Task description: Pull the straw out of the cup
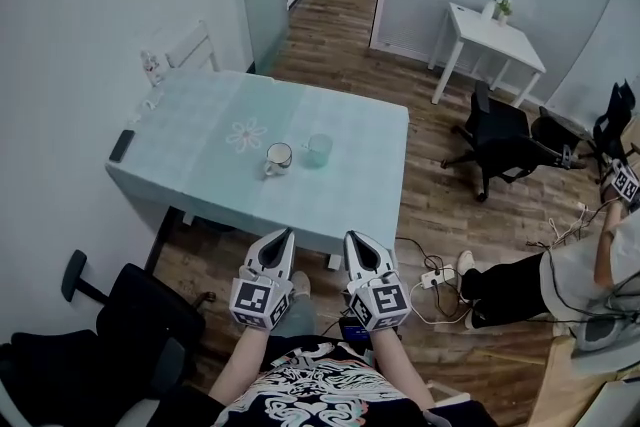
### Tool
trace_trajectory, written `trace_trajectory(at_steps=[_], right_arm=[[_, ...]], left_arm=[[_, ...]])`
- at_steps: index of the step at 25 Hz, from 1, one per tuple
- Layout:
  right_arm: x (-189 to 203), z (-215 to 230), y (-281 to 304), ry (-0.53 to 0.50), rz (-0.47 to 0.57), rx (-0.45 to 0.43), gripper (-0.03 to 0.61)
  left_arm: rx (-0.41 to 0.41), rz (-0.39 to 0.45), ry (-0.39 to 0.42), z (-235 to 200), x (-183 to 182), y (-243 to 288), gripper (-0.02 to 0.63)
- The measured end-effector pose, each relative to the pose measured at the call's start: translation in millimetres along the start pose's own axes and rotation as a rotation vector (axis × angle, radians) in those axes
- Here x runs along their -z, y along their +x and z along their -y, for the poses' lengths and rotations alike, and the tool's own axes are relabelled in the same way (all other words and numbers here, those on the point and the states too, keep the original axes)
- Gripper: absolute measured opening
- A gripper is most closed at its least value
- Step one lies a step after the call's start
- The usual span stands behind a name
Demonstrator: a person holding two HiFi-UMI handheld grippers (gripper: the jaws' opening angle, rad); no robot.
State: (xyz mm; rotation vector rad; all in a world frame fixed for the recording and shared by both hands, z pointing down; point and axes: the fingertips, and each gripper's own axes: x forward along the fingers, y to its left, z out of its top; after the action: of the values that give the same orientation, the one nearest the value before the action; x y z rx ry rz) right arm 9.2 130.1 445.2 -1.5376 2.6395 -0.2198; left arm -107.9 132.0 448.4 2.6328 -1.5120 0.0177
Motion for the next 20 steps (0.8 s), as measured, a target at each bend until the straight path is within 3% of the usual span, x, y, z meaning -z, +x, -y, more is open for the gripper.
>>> trace_trajectory(at_steps=[10,20], right_arm=[[2,51,117,-0.011,-0.049,0.043,0.025],[9,97,193,0.003,-0.076,0.101,0.025]], left_arm=[[0.004,-0.017,0.017,-85,-13,105,-0.009],[0.046,-0.083,0.031,-129,1,185,-0.009]])
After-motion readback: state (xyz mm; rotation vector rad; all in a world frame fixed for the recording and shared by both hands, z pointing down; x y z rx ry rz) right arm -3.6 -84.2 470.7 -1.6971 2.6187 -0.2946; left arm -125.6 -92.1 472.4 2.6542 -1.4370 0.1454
